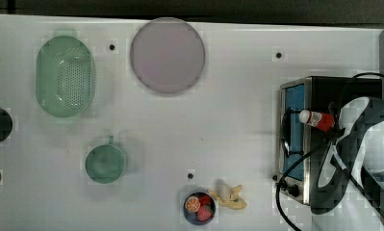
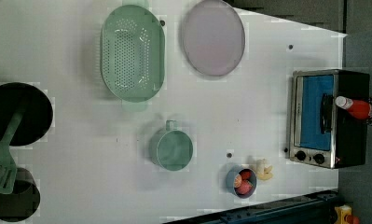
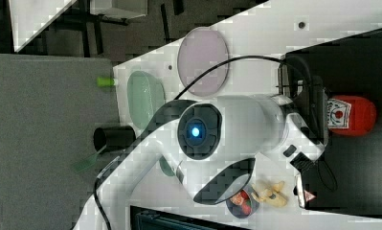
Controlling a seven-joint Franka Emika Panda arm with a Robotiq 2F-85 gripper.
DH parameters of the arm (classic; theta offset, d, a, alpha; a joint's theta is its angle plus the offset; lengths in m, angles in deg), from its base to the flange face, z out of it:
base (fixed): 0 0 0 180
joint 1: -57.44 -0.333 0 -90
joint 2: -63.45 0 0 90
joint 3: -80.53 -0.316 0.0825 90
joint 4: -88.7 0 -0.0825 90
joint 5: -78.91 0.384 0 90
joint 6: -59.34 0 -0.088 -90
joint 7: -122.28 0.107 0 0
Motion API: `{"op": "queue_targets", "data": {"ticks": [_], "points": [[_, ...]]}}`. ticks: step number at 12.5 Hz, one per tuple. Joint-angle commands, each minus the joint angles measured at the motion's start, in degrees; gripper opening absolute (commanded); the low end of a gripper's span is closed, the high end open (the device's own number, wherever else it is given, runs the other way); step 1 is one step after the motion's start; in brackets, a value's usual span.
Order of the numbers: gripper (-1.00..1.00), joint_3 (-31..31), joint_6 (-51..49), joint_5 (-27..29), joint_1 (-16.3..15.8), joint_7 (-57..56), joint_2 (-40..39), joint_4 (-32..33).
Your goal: Pick Ketchup from oven and place it on table.
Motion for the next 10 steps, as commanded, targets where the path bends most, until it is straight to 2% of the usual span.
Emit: {"op": "queue_targets", "data": {"ticks": [1, 5, 7, 10], "points": [[0.27, -0.07, -6.76, -1.67, -1.13, 0.26, 6.23, -5.75], [0.27, -0.43, -17.65, -8.78, -4.43, 0.26, 9.34, -14.05], [0.27, -1.55, -20.00, -9.47, -6.72, 0.25, 11.06, -16.49], [0.27, -5.53, -27.33, -9.47, -10.38, -0.17, 14.32, -16.57]]}}
